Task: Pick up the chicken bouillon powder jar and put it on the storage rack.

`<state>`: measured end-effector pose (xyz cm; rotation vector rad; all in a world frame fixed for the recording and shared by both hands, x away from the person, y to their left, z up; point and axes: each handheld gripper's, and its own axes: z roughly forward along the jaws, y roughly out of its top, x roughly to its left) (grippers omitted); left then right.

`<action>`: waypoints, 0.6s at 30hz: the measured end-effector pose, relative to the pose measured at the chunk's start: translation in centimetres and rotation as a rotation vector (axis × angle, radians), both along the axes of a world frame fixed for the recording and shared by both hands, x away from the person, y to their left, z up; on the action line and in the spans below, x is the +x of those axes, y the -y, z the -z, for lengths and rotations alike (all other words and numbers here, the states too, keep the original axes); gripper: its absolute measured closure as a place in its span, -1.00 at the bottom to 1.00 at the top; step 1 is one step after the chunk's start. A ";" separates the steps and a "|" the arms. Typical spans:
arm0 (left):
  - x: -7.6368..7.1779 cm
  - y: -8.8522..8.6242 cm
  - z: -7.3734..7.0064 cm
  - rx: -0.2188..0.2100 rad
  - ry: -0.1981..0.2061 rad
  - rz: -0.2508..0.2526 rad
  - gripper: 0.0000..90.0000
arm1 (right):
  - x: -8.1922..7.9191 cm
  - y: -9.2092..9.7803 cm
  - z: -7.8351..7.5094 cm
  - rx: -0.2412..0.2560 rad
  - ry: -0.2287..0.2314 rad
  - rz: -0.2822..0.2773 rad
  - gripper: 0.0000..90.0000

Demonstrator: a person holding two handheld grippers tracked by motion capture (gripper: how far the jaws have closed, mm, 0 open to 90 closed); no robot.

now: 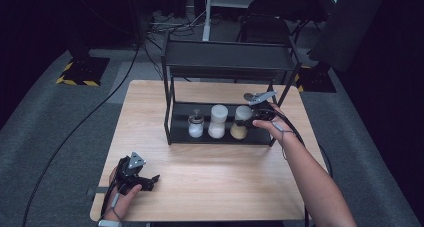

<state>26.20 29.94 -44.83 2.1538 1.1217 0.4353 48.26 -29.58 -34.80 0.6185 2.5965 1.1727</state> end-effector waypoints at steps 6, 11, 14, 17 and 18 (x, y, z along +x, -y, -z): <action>0.0 0.0 0.0 0.000 0.000 0.000 -0.99 | -1.1 0.4 -1.1 0.024 0.034 0.016 -0.62; 0.0 0.0 0.0 0.000 0.000 0.000 -0.99 | -2.6 0.3 -2.8 0.010 0.069 0.014 -0.75; 0.0 0.0 0.0 0.000 0.001 -0.001 -0.99 | -3.7 0.6 -3.6 0.018 0.094 0.012 -0.78; 0.0 0.0 0.0 0.000 0.000 0.000 -0.99 | -4.8 1.0 -4.3 0.031 0.104 0.007 -0.78; 0.0 0.0 0.0 0.000 0.000 0.000 -0.99 | -5.1 1.2 -4.5 0.034 0.109 0.004 -0.79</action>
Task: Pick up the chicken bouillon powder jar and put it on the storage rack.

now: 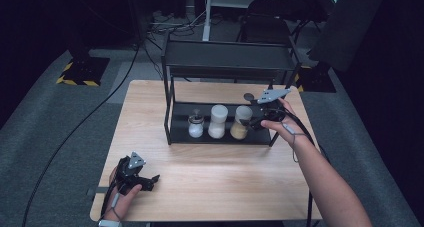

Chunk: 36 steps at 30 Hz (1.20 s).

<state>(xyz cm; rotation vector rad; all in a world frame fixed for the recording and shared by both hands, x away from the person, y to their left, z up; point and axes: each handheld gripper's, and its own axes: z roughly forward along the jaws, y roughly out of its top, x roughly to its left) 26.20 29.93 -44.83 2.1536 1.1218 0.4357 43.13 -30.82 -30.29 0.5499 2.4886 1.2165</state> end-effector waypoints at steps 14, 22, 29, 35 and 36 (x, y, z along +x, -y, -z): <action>0.0 0.0 0.0 0.000 0.000 0.000 -0.99 | -4.8 2.8 -0.5 0.057 0.018 -0.021 -0.81; 0.0 0.0 0.0 0.000 0.000 -0.001 -0.99 | -6.8 4.3 -0.2 0.069 0.020 -0.016 -0.83; 0.0 0.0 0.0 0.000 0.000 0.000 -0.99 | -8.2 5.5 0.6 0.084 0.014 -0.014 -0.84; 0.0 0.0 0.0 0.000 0.000 -0.001 -0.99 | -9.0 6.1 1.7 0.081 -0.001 -0.013 -0.85; 0.0 0.0 0.0 0.000 0.000 0.000 -0.99 | -9.2 6.2 2.0 0.082 -0.001 -0.012 -0.85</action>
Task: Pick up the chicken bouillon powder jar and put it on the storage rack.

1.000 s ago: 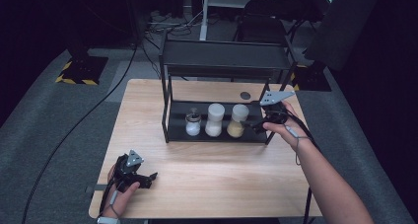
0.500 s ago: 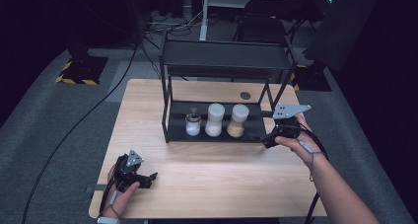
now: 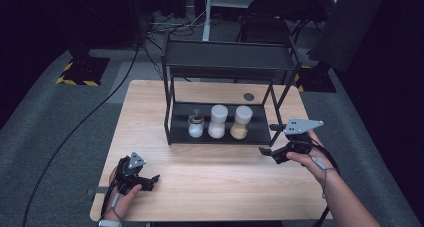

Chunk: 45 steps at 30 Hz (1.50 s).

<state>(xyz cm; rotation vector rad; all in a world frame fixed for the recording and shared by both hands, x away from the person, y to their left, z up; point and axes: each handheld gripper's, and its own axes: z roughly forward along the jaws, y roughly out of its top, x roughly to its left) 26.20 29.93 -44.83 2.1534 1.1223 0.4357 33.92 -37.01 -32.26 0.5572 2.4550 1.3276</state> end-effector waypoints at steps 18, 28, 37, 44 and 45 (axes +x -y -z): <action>0.0 0.0 0.0 0.000 0.000 0.000 -0.99 | -2.4 1.7 4.7 -0.041 -0.012 0.032 -0.89; 0.0 0.0 0.0 0.000 0.001 -0.001 -0.99 | -3.2 1.8 7.4 -0.079 -0.045 0.081 -0.91; 0.0 0.0 0.0 0.000 0.001 -0.001 -0.99 | -3.6 2.4 9.8 -0.086 -0.079 0.128 -0.92; 0.0 0.0 0.0 0.000 0.000 -0.001 -0.99 | -3.8 2.5 11.5 -0.116 -0.106 0.159 -0.92; 0.0 0.0 0.0 0.000 0.001 -0.001 -0.99 | -3.8 2.5 11.6 -0.119 -0.111 0.162 -0.92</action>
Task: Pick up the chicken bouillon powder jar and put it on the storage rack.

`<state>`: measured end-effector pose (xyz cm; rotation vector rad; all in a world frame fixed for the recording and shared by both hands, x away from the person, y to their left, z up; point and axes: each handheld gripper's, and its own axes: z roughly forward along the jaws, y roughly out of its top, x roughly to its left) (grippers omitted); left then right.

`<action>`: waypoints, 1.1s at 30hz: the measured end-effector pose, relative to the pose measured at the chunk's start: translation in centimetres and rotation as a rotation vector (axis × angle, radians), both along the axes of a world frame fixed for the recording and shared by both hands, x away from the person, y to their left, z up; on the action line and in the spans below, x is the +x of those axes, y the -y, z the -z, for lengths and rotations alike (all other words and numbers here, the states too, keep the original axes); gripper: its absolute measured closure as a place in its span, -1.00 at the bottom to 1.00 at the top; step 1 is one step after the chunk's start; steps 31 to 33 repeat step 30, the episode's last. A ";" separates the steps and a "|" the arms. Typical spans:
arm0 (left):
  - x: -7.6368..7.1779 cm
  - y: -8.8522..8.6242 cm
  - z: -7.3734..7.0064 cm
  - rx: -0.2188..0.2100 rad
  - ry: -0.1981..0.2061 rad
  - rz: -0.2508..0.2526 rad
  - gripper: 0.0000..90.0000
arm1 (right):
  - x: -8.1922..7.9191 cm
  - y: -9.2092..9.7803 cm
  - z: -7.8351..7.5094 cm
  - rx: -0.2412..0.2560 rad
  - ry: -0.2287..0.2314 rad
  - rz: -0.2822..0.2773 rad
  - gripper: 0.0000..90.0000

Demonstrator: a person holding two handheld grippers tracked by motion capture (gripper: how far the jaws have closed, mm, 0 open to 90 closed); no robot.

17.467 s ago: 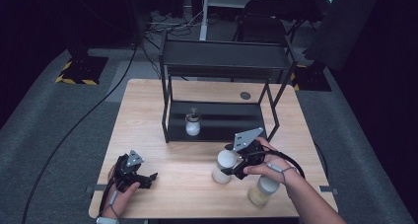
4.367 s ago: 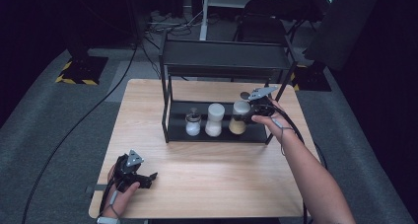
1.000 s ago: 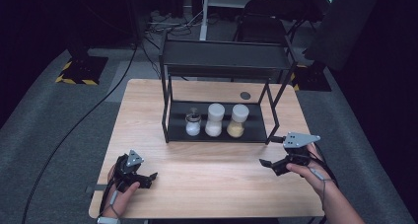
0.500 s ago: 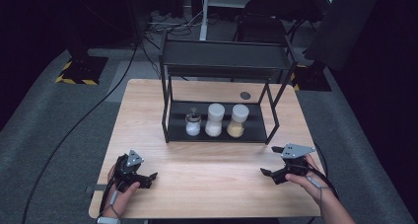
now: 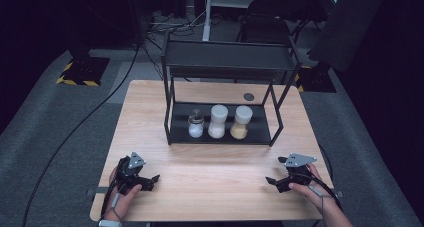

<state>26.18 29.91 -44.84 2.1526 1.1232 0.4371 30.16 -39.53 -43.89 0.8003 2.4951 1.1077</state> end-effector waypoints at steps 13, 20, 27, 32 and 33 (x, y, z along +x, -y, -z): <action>0.0 0.0 0.0 0.000 -0.001 0.000 -0.99 | -0.4 0.2 1.3 -0.015 -0.039 0.038 -0.93; 0.0 0.0 0.0 0.000 0.000 0.000 -0.99 | -0.6 0.1 1.2 -0.018 -0.054 0.058 -1.00; 0.0 0.0 0.0 0.000 0.000 0.000 -0.99 | -0.5 0.2 1.2 -0.017 -0.054 0.058 -1.00; 0.0 0.0 0.0 0.000 0.000 0.000 -0.99 | -0.5 0.2 1.2 -0.018 -0.054 0.057 -1.00; 0.0 0.0 0.0 0.000 0.000 0.000 -0.99 | -0.5 0.2 1.2 -0.018 -0.054 0.057 -1.00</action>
